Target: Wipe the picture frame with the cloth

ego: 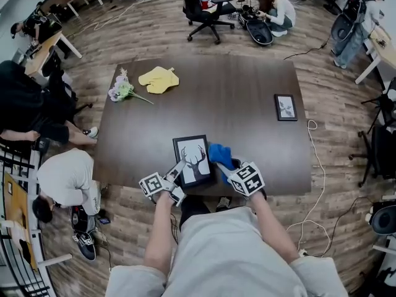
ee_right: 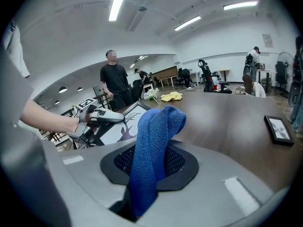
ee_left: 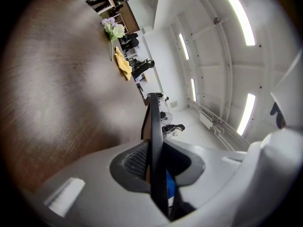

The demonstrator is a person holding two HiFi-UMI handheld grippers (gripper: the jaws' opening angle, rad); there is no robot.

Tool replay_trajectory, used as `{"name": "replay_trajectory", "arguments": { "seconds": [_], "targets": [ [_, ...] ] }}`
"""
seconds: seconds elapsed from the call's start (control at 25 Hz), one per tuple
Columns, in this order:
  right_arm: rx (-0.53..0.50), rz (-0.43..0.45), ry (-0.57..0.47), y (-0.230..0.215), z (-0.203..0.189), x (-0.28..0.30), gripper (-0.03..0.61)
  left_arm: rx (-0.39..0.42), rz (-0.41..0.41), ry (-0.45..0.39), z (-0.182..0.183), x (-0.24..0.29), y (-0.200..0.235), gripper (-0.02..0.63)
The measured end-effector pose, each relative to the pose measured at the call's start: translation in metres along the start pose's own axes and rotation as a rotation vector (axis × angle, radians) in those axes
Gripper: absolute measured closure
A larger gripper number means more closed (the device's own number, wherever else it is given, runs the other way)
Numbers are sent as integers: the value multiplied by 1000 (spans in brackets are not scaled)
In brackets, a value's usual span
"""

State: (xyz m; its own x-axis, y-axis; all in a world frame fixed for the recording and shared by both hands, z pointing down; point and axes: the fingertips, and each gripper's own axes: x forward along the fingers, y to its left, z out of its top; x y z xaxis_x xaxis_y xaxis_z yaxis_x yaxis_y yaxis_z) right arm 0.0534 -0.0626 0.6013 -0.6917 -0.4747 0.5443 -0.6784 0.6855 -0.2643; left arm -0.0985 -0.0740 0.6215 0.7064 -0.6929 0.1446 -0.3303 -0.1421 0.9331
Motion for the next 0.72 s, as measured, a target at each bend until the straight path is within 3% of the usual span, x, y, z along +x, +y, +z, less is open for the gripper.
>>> {"name": "replay_trajectory", "arguments": {
  "seconds": [0.32,0.52,0.72],
  "targets": [
    [11,-11,-4,-1,-2,-2,499,-31,5,4,-3,-1,1,497],
    [40,-22,-13,-8,-3,-4,499,26,-13,8,3,2,1,497],
    [49,-25,-19,-9,-6,-6,499,27,-21,6,2,2,3,495]
  ]
}}
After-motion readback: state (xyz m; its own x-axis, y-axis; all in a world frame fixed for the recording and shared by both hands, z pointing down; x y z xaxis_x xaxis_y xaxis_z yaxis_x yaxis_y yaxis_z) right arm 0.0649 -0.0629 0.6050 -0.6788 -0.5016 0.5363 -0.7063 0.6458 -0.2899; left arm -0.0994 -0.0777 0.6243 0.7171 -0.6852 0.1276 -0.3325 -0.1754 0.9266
